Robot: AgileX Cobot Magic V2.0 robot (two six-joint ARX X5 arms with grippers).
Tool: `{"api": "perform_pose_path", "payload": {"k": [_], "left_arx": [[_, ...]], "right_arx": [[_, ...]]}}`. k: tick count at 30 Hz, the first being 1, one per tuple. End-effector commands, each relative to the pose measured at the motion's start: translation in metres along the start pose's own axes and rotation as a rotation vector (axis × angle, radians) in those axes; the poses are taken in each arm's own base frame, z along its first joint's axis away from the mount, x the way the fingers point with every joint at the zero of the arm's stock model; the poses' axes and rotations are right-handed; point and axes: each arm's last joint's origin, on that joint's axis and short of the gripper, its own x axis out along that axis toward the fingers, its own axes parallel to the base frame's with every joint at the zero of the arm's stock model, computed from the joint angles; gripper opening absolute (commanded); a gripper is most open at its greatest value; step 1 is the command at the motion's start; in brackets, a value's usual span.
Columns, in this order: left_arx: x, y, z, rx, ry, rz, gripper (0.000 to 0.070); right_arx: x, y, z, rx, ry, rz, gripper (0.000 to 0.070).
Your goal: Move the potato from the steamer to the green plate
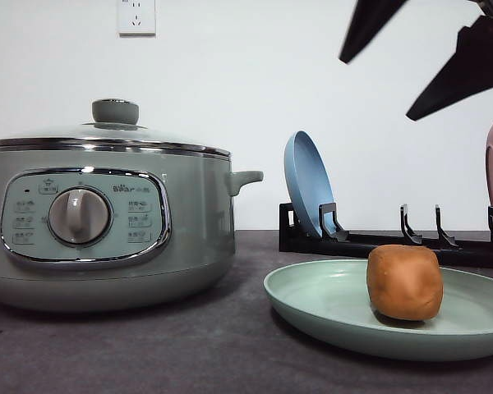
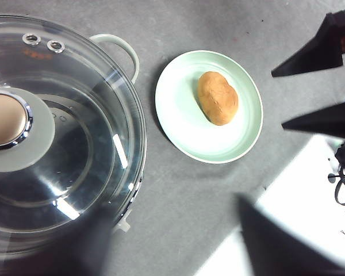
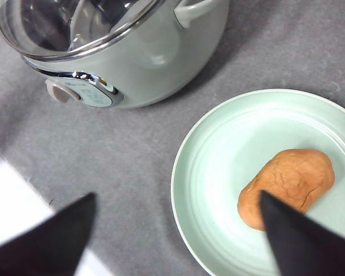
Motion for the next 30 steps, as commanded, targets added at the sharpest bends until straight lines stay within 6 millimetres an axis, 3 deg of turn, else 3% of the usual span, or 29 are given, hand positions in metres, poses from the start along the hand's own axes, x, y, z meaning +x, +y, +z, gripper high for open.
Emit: {"api": "perform_pose_path", "payload": {"k": [1,2,27,30], "left_arx": [[-0.0036,-0.003,0.0041,0.019,-0.022,-0.009,0.0007],[-0.0036,-0.003,0.0042,0.019,-0.023,-0.009,0.0007],[-0.0037,-0.0031,0.0042,0.017,-0.024,-0.009,0.0007],[-0.0108,-0.003,0.002,0.06,-0.049,0.005,0.0007]], "right_arx": [[-0.0019,0.0029,0.0038,-0.041,-0.012,0.008,0.0091],[-0.0019,0.0029,0.0038,-0.048,-0.012,0.008,0.0],[-0.0019,0.0029,0.0039,-0.052,-0.013,0.008,0.0],[-0.0019,0.0029,0.0039,-0.052,-0.013,0.008,0.0]]}}
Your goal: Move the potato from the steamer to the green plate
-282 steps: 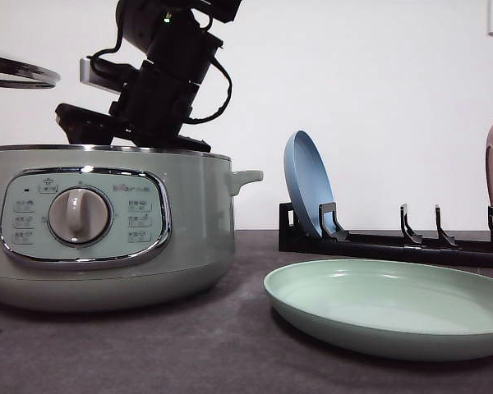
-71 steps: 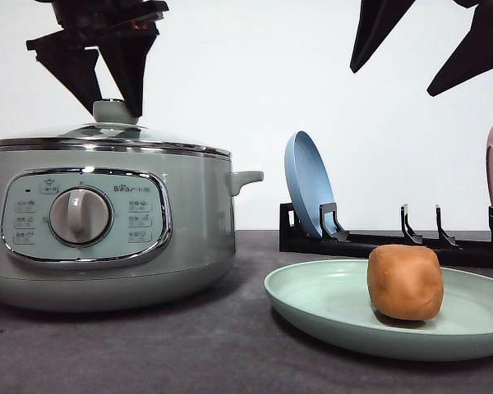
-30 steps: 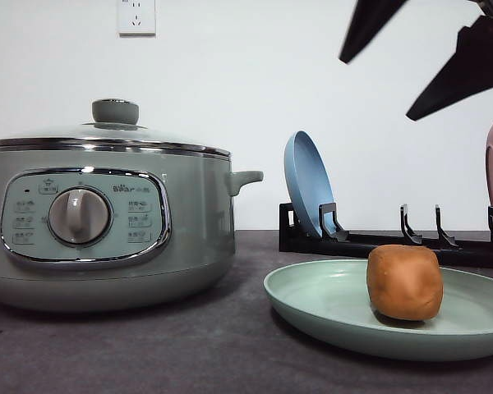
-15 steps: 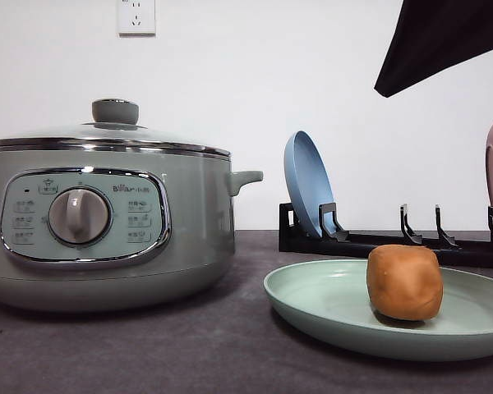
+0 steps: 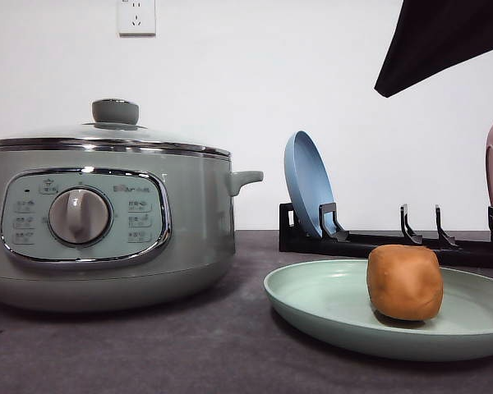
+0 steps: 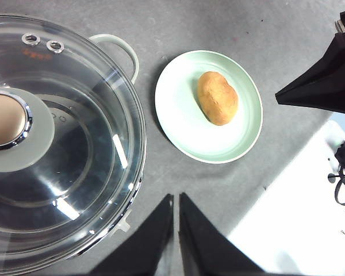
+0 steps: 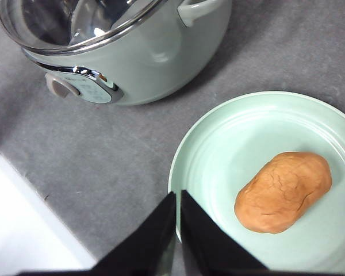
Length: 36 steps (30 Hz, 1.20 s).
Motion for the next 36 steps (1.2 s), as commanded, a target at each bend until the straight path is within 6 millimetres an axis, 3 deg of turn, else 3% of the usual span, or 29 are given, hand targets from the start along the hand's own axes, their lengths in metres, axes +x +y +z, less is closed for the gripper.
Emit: {"api": "perform_pose_path", "payload": {"k": [1,8,13,17,23,36], "left_arx": [[-0.014,-0.003,0.002,0.081,-0.065,0.01,0.0007],[-0.067,-0.002,0.0,0.26,-0.478,0.16,0.0007],[-0.102,0.002,-0.028,0.286,-0.732,0.332,0.0007],[-0.107,0.005,-0.06,0.301,-0.863,0.463,0.0007],[-0.082,0.015,-0.114,0.302,-0.969,0.635,0.0007],[0.014,0.048,-0.206,0.167,-0.916,0.735,0.0009]], "right_arx": [[-0.002,0.003,0.004,-0.022,-0.013,0.009,0.0],[-0.002,0.003,0.004,-0.022,-0.013,0.009,0.0],[-0.002,0.003,0.004,-0.022,-0.013,0.009,0.0],[-0.002,0.003,0.004,-0.022,-0.013,0.009,0.0],[-0.002,0.003,0.004,-0.022,-0.013,0.009,0.0],[-0.002,0.003,0.004,-0.022,-0.013,0.009,0.0]]}}
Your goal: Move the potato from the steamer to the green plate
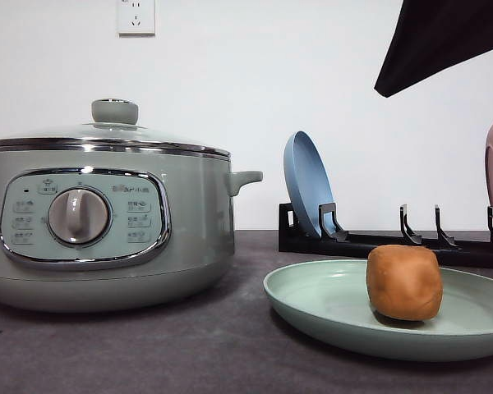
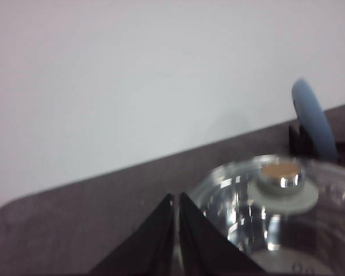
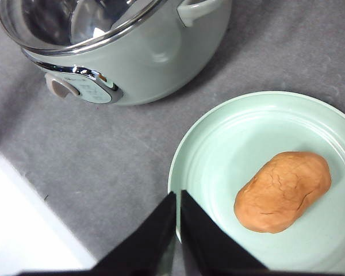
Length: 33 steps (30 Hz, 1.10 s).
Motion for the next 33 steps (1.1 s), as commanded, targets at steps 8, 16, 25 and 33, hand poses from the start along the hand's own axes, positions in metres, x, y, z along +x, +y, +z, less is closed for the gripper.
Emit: {"api": "perform_pose_path", "payload": {"k": [8,16,25,33], "left_arx": [[-0.002,-0.01,-0.06,-0.081,0.073,0.076,0.0009],[-0.002,-0.015,-0.094,-0.121,0.123,0.122,0.0009],[-0.001,-0.019,-0.118,-0.141,0.171,0.14,0.0009],[-0.001,-0.021,-0.128,-0.148,0.212,0.134,0.0009]], "right_arx": [[-0.002,0.003,0.004,-0.022,-0.013,0.009,0.0],[-0.002,0.003,0.004,-0.022,-0.013,0.009,0.0],[-0.002,0.003,0.004,-0.022,-0.013,0.009,0.0],[-0.002,0.003,0.004,-0.022,-0.013,0.009,0.0]]}}
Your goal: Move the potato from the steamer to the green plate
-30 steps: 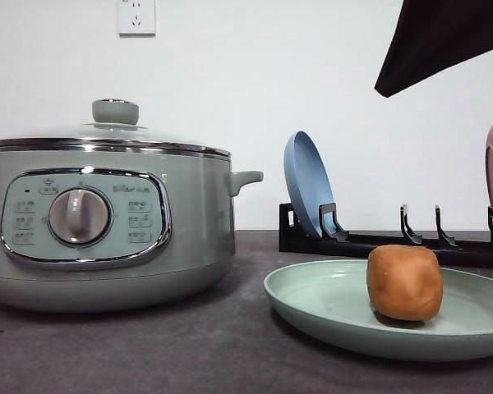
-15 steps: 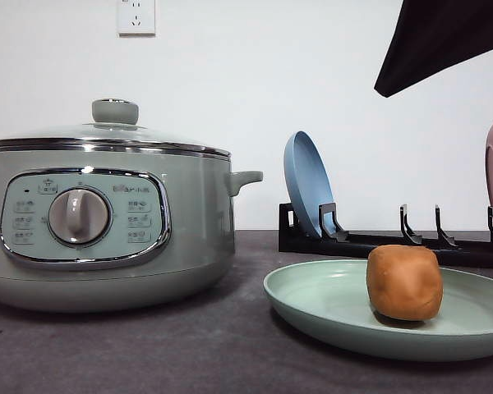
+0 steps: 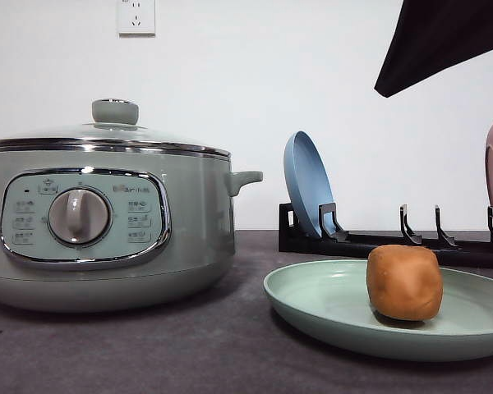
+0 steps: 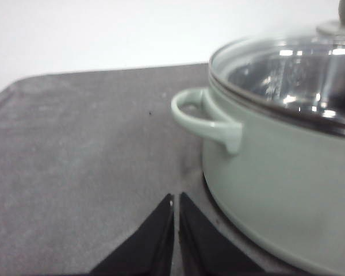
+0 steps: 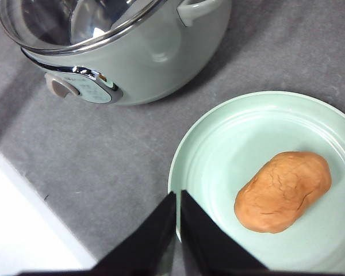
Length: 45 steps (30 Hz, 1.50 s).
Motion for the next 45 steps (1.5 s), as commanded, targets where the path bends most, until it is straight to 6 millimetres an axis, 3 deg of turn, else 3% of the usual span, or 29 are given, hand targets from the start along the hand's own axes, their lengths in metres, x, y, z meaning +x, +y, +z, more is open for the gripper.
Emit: {"api": "perform_pose_path", "payload": {"k": [1,32,39,45], "left_arx": [[0.002,0.0,-0.008,-0.008,0.029,0.001,0.0009],[0.002,0.0,-0.008,-0.008,0.028,0.001,0.0009],[0.002,0.0,-0.008,-0.008,0.028,0.001,0.0009],[0.002,0.0,-0.007,-0.008,0.027,0.001,0.0009]], "right_arx": [[-0.002,0.003,0.004,-0.022,-0.013,0.008,0.0],[-0.002,0.002,0.004,-0.031,-0.018,0.004,0.0],[-0.028,-0.01,0.015,-0.112,-0.274,-0.122,0.0],[-0.055,-0.032,0.002,-0.111,-0.551,-0.24,0.0]]}}
